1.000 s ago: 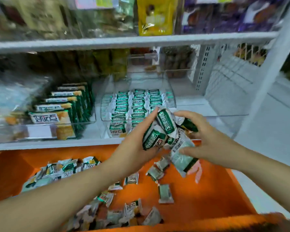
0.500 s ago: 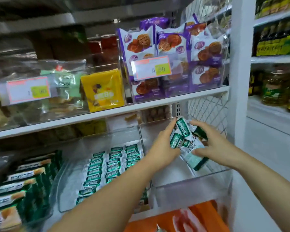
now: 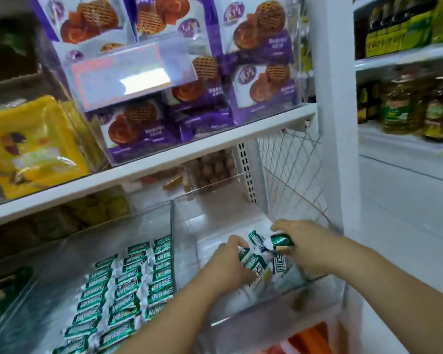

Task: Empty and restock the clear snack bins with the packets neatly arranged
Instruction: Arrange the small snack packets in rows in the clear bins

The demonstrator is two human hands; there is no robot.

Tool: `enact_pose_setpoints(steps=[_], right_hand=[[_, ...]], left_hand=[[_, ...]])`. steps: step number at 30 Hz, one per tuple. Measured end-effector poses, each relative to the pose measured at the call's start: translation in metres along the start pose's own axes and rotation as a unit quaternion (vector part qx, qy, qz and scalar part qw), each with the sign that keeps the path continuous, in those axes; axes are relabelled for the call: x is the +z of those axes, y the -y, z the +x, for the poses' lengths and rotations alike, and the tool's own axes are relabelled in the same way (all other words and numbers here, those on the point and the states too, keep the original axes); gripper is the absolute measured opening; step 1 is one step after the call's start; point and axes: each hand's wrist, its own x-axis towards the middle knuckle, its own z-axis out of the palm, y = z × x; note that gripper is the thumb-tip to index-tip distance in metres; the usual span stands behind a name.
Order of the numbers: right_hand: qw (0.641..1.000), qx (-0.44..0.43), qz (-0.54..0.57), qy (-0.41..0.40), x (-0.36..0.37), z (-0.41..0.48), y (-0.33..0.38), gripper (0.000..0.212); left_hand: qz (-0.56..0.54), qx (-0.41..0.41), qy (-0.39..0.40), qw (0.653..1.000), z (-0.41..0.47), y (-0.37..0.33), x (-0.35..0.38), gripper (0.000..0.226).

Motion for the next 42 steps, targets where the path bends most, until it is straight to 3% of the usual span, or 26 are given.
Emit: enact_pose_setpoints(steps=[3, 7, 17, 22, 24, 27, 29, 33, 34, 37, 39, 42], right_hand=[[0.999, 0.011, 0.029, -0.041, -0.007, -0.005, 0.005, 0.048], [0.996, 0.003, 0.065, -0.064, -0.015, -0.014, 0.015, 0.032], [0.99, -0.003, 0.131, -0.058, -0.021, -0.019, 0.016, 0.031], [0.979, -0.005, 0.196, -0.057, -0.026, -0.018, 0.014, 0.02], [0.948, 0.013, 0.312, -0.056, -0.027, -0.017, 0.012, 0.017], [0.878, 0.038, 0.476, -0.034, -0.032, -0.02, 0.015, 0.039], [0.85, 0.034, 0.526, 0.0, -0.035, -0.024, 0.017, 0.051], [0.902, -0.007, 0.433, -0.001, -0.036, -0.029, 0.02, 0.035], [0.9, -0.01, 0.436, -0.004, -0.035, -0.029, 0.02, 0.031], [0.844, -0.004, 0.536, 0.022, -0.033, -0.029, 0.023, 0.026], [0.831, -0.008, 0.555, 0.033, -0.032, -0.029, 0.024, 0.026], [0.847, -0.006, 0.531, 0.021, -0.028, -0.029, 0.023, 0.031]], left_hand=[[0.079, 0.011, 0.0, 0.997, -0.002, 0.003, 0.003, 0.036], [0.091, 0.015, -0.007, 0.996, -0.003, 0.008, 0.005, 0.035], [0.064, 0.06, -0.077, 0.993, -0.009, 0.006, 0.002, 0.029], [-0.044, 0.037, -0.12, 0.991, -0.017, 0.0, 0.002, 0.028], [-0.101, 0.03, -0.152, 0.983, -0.02, -0.003, -0.001, 0.026], [-0.24, 0.003, -0.172, 0.955, -0.027, -0.011, -0.008, 0.018], [-0.334, -0.017, -0.168, 0.927, -0.032, -0.02, -0.013, 0.013], [-0.466, -0.03, -0.14, 0.873, -0.041, -0.034, -0.019, 0.012], [-0.485, -0.03, -0.13, 0.864, -0.043, -0.036, -0.02, 0.013], [-0.537, -0.017, -0.088, 0.839, -0.05, -0.04, -0.026, 0.008], [-0.54, 0.015, -0.063, 0.839, -0.054, -0.04, -0.028, 0.021], [-0.466, 0.058, -0.086, 0.879, -0.06, -0.038, -0.031, 0.037]])
